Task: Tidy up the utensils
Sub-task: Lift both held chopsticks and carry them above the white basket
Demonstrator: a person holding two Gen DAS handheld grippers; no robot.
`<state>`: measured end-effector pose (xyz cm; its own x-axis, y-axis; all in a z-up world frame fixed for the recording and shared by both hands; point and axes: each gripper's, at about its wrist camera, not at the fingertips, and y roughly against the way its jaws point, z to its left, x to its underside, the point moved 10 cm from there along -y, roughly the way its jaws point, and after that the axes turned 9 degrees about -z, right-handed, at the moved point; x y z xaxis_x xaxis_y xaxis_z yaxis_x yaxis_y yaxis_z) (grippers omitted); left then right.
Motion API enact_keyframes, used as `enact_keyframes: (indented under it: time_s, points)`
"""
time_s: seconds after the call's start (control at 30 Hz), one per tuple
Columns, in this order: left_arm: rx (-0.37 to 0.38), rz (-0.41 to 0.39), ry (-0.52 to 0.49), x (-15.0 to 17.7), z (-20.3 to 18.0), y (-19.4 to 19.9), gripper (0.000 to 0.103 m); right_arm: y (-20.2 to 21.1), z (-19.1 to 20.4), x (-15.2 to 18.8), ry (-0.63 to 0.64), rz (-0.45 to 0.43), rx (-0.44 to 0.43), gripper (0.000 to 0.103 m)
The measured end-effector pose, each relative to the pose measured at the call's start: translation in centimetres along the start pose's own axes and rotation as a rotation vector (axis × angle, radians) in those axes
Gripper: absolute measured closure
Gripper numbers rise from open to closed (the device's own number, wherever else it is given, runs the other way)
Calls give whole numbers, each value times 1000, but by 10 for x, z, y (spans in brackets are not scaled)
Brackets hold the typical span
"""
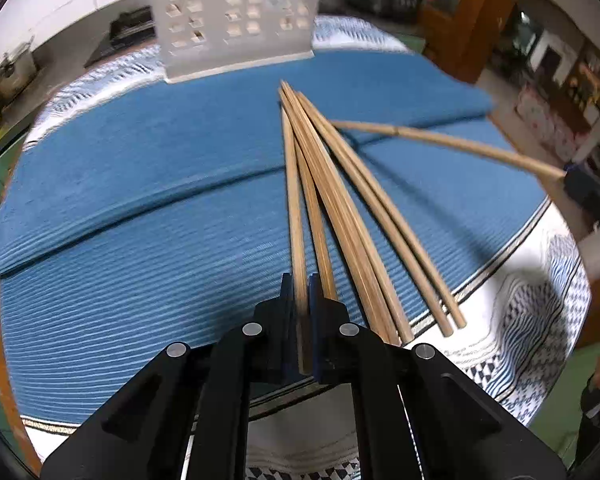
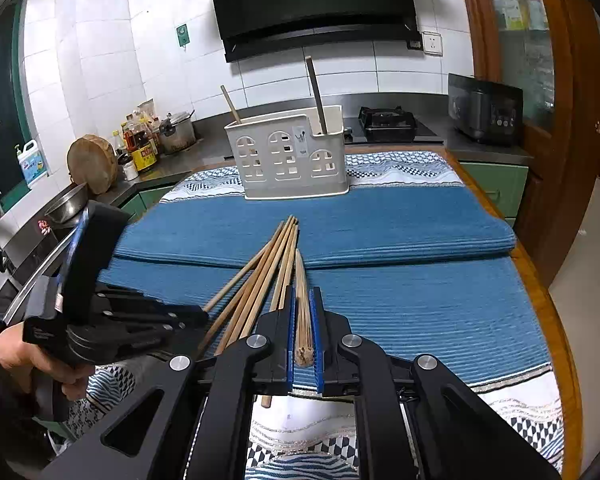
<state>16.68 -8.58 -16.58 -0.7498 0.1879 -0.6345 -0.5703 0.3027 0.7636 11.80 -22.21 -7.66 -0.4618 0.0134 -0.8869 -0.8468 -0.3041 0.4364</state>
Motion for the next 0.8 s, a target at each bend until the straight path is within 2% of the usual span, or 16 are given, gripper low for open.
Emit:
enact_keyframes:
  time_s: [0.4,0.8]
  points:
    - [2,-254,61,-54,16,60,98,10,11,-58,41,-89,-44,96]
    - [2,-383,74,-98,28,92,98,-2,21,-123,93,-105,-107,96]
